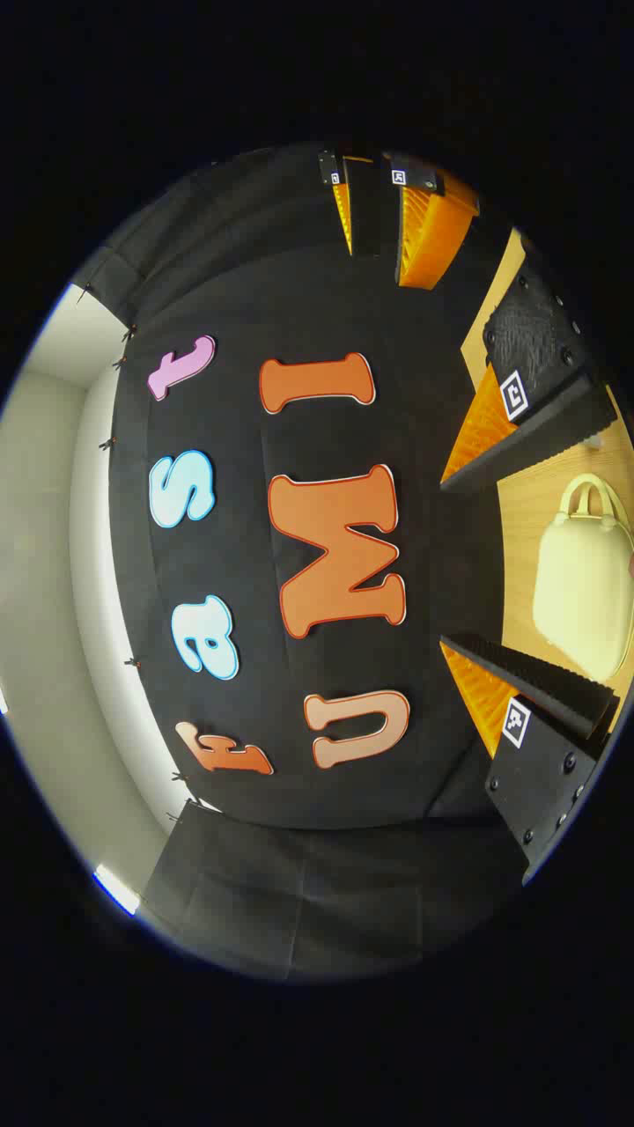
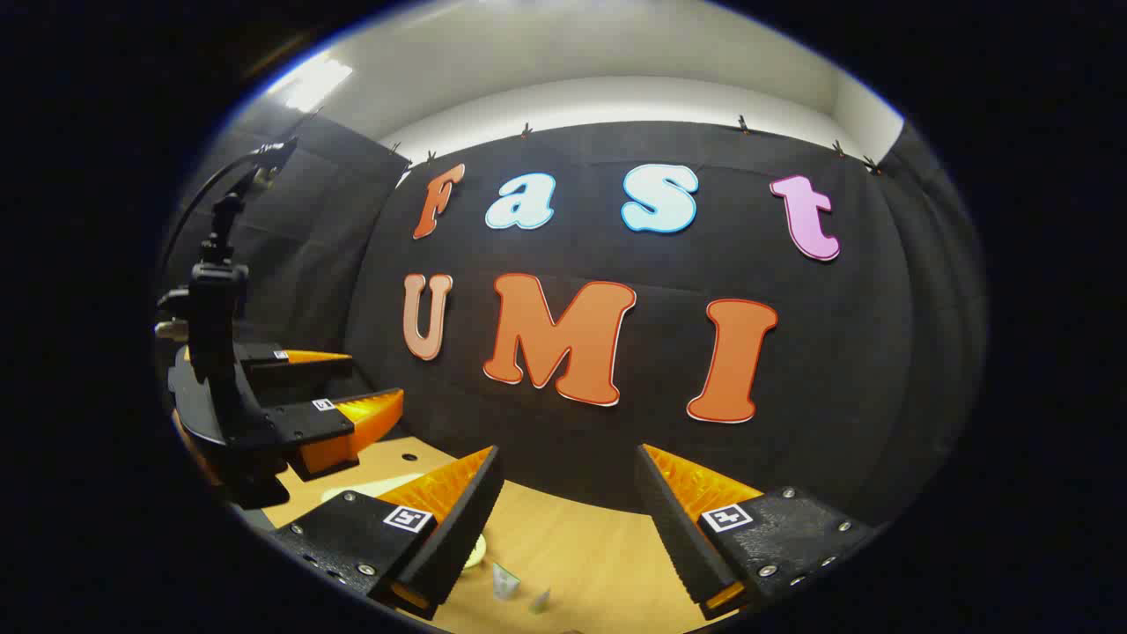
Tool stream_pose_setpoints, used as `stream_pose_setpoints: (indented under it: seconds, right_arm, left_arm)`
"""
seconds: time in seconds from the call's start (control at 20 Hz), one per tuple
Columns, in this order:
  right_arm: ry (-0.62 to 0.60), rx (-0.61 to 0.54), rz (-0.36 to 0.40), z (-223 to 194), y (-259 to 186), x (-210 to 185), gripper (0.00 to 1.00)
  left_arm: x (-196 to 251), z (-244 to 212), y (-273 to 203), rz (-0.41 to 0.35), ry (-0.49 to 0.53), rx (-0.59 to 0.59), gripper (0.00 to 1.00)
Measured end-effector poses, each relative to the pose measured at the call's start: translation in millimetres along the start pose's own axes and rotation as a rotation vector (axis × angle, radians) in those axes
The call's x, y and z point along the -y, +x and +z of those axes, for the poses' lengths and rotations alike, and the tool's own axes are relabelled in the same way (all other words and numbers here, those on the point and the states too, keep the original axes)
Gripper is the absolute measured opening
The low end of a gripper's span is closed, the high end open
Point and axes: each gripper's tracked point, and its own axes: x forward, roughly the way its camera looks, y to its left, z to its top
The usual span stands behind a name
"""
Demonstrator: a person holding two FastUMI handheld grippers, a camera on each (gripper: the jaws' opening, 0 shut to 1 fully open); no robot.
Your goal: First open the suitcase, pack the skin care products into it, and then close the suitcase.
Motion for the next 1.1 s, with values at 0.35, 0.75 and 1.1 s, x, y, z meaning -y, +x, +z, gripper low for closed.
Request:
stream_pose_setpoints:
  seconds: [0.35, 0.75, 1.1]
  right_arm:
    - [0.013, 0.022, -0.026, 2, 2, 31, 0.95]
    - [0.018, 0.002, -0.073, -20, -6, 38, 0.95]
    - [-0.036, 0.024, -0.072, -19, -9, 42, 0.95]
  left_arm:
    - [-8, -18, -9, 0.011, -0.028, -0.053, 0.98]
    - [6, -23, -13, 0.015, 0.000, -0.024, 0.98]
    - [36, -34, -7, -0.039, 0.121, -0.003, 0.98]
